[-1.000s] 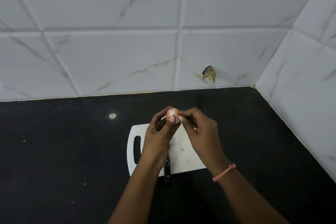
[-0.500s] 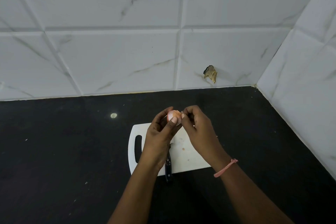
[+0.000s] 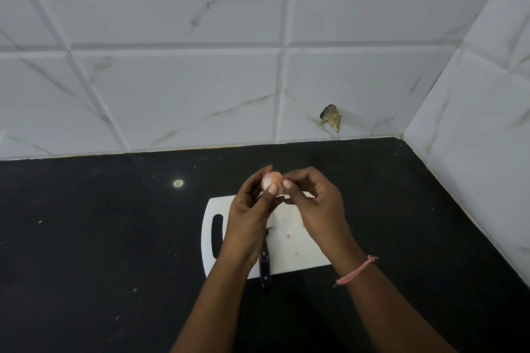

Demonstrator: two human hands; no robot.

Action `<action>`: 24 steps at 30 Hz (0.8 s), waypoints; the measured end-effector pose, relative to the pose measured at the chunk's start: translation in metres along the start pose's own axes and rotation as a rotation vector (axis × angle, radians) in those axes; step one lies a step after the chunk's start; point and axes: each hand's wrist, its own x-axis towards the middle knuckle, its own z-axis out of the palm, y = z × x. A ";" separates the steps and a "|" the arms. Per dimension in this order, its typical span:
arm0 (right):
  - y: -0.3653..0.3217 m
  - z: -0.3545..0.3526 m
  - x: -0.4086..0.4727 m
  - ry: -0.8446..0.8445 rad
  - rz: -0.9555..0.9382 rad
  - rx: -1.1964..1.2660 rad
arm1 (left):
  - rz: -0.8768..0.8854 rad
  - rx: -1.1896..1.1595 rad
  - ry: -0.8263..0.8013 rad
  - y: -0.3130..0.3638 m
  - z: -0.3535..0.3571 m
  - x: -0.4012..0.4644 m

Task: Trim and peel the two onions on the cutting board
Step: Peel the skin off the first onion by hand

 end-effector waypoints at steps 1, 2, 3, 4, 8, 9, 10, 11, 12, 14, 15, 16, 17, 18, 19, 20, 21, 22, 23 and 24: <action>0.001 0.000 0.001 0.018 0.008 -0.004 | 0.002 0.003 0.001 -0.001 -0.001 0.001; 0.002 -0.001 0.002 0.019 0.016 -0.020 | 0.005 0.012 0.000 -0.001 -0.001 0.001; 0.002 -0.001 0.003 0.007 0.018 -0.039 | 0.012 0.031 -0.001 -0.001 -0.001 0.001; 0.001 -0.001 0.003 -0.010 0.016 -0.046 | 0.020 0.044 -0.006 -0.001 -0.002 0.001; -0.002 0.001 0.001 -0.016 0.013 -0.026 | 0.044 0.043 -0.019 -0.003 -0.001 0.001; -0.002 0.000 0.002 -0.009 0.023 -0.022 | 0.045 0.046 -0.018 -0.004 -0.001 0.001; -0.001 0.000 0.003 -0.001 0.031 -0.022 | 0.046 0.050 -0.018 -0.004 -0.001 0.000; -0.001 0.000 0.004 0.007 0.033 -0.028 | 0.048 0.059 -0.016 -0.005 -0.001 0.000; -0.001 0.000 0.003 0.014 0.026 -0.044 | 0.053 0.070 -0.014 -0.006 -0.001 0.001; -0.003 0.002 0.001 0.012 -0.011 -0.100 | 0.055 0.081 0.001 -0.006 0.000 0.001; -0.004 0.003 -0.001 0.003 -0.037 -0.135 | 0.055 0.083 0.012 -0.006 0.000 0.001; -0.005 0.003 -0.002 -0.009 -0.059 -0.165 | 0.055 0.085 0.024 -0.006 0.001 0.001; -0.005 0.004 -0.001 -0.019 -0.065 -0.183 | 0.055 0.092 0.033 -0.006 0.001 0.001; -0.005 0.003 0.000 -0.025 -0.054 -0.188 | 0.050 0.100 0.038 -0.006 0.002 0.000; -0.005 0.003 0.001 -0.028 -0.029 -0.181 | 0.038 0.100 0.035 -0.006 0.002 0.001; -0.006 0.002 0.003 -0.029 0.002 -0.166 | 0.024 0.085 0.025 -0.005 0.002 0.001; -0.007 0.000 0.005 -0.028 0.030 -0.148 | 0.011 0.060 0.016 -0.004 0.001 0.002; -0.008 -0.001 0.006 -0.023 0.057 -0.132 | 0.000 0.024 0.007 -0.002 0.000 0.002; -0.009 -0.002 0.006 -0.017 0.090 -0.102 | -0.014 -0.025 -0.001 -0.001 -0.002 0.004; -0.011 -0.003 0.006 -0.006 0.134 -0.036 | -0.031 -0.086 -0.009 0.000 -0.002 0.005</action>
